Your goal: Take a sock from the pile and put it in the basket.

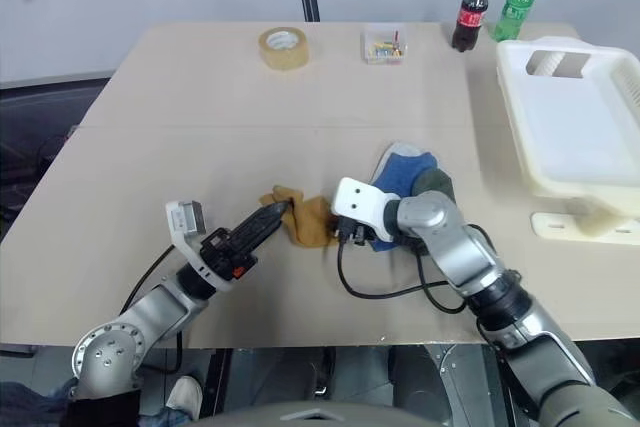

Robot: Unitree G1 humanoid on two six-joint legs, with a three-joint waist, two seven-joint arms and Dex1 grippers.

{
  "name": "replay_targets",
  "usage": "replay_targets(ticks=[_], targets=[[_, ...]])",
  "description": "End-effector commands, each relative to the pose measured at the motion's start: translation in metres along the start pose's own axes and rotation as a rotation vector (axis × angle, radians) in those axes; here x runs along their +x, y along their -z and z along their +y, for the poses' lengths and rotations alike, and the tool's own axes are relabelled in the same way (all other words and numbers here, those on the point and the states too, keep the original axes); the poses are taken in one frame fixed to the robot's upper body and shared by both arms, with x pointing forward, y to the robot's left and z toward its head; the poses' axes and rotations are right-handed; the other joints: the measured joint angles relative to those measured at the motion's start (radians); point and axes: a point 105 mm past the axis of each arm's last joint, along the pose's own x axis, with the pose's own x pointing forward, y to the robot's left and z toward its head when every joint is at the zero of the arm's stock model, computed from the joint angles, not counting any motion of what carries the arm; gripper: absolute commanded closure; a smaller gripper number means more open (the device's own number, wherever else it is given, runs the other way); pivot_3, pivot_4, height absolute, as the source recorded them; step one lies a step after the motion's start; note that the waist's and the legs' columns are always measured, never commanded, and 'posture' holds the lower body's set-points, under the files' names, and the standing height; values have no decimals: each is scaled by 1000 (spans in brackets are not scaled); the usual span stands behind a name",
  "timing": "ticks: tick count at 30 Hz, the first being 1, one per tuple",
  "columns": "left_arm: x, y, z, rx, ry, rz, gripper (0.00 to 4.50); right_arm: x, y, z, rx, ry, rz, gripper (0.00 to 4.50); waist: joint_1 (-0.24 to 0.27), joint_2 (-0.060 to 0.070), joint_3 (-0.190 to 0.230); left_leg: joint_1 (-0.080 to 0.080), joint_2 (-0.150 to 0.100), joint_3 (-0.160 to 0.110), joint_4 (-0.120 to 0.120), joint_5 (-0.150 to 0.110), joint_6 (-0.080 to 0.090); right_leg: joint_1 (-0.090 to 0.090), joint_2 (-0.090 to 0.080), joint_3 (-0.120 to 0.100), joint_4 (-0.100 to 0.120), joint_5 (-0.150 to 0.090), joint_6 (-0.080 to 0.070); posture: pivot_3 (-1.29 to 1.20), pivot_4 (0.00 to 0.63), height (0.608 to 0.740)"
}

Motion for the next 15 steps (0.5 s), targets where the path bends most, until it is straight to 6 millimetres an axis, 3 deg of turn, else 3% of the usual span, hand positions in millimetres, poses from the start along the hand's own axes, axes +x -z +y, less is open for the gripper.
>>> replay_targets(ticks=[1, 2, 4, 8, 9, 15], targets=[[1, 2, -4, 7, 32, 22, 75, -21, -15, -19, -2, 67, -58, 2485, 2, 0, 1, 0, 0, 0, 0, 0, 0, 0, 0, 0, 0, 0, 0, 0, 150, 738], [2, 3, -4, 7, 32, 28, 75, -24, -15, -24, 7, 85, -57, 2485, 3, 0, 1, 0, 0, 0, 0, 0, 0, 0, 0, 0, 1, 0, 0, 0, 150, 738], [3, 6, -2, 5, 33, 49, 0, -32, -19, -36, 44, 130, -83, 2008, 5, -1, 2, 0, 0, 0, 0, 0, 0, 0, 0, 0, 1, 0, 0, 0, 150, 738], [6, 10, 1, 9, 30, 81, 0, -39, -39, -51, 140, 181, -190, 268, 5, -1, 3, 0, 0, 0, 0, 0, 0, 0, 0, 0, 1, 0, 0, 0, 150, 738], [7, 11, 2, 10, 29, 85, 0, -40, -45, -53, 165, 183, -219, 62, 4, -1, 3, 0, 0, 0, 0, 0, 0, 0, 0, 0, 1, 0, 0, 0, 150, 738], [12, 10, 5, 12, 35, 86, 0, -35, -90, -39, 261, 59, -412, 62, 5, 0, 3, 0, 0, 0, 0, 0, 0, 0, 0, 0, 2, 0, 0, 0, 150, 738]])
